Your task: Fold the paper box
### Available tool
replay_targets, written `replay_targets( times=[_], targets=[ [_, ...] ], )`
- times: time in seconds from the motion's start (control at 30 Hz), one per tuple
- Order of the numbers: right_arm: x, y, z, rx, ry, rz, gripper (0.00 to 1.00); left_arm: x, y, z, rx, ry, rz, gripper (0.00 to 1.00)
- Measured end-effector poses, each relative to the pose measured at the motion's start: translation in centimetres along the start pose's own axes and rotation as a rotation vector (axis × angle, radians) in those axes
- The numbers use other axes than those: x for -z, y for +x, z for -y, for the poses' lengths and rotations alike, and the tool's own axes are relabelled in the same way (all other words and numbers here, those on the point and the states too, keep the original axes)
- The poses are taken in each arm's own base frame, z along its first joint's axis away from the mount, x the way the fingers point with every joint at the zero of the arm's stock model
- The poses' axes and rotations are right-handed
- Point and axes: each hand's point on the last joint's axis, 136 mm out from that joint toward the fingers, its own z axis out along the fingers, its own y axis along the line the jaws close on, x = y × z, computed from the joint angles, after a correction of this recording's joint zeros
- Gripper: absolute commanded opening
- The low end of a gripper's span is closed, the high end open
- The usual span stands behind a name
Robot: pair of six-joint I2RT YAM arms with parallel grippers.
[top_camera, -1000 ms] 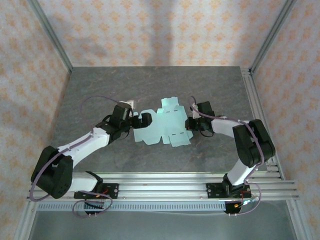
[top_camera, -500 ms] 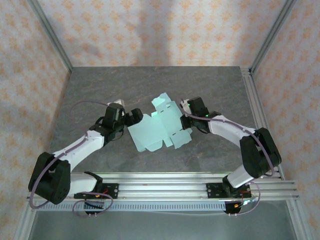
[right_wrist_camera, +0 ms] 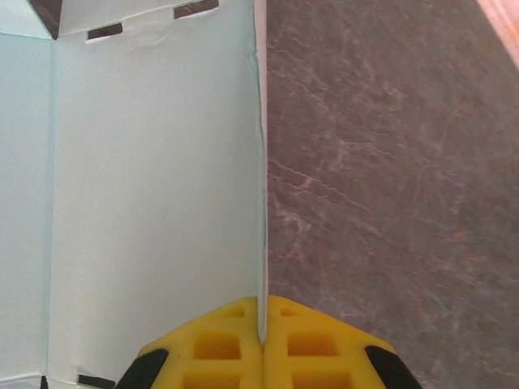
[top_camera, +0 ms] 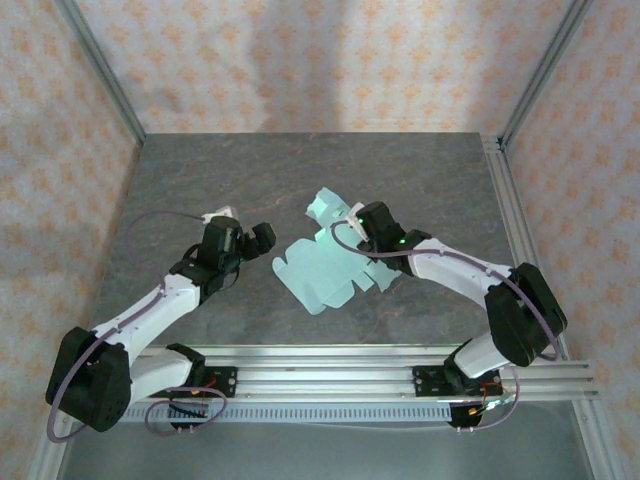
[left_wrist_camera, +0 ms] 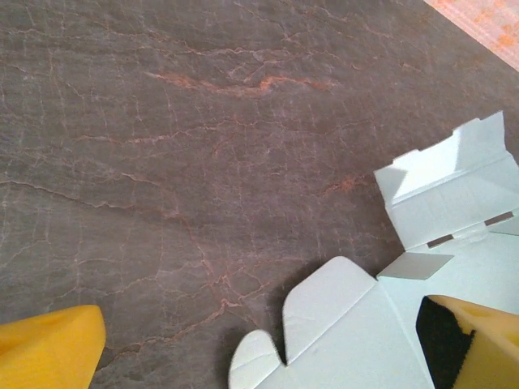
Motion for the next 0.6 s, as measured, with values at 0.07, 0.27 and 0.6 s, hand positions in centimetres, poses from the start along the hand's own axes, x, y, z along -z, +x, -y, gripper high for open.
replay_targets(
  times=[0.07,0.27,0.6],
  targets=[
    [0.0,0.1,0.4,0.010,0.020,-0.005,0.00,0.0,0.0,0.0,0.000,-0.003,0.002,1.00],
    [0.8,-2.8,-1.3,0.276,0.188,0.041,0.00,-2.6,-3.8,-4.7,0.136,-0.089,0.045,1.00],
    [0.5,-2.2,-0.4,0.400,0.325,-0.011,0.00,-5.8,-6.7,-1.0,0.110,0.026,0.013,1.00]
  ],
)
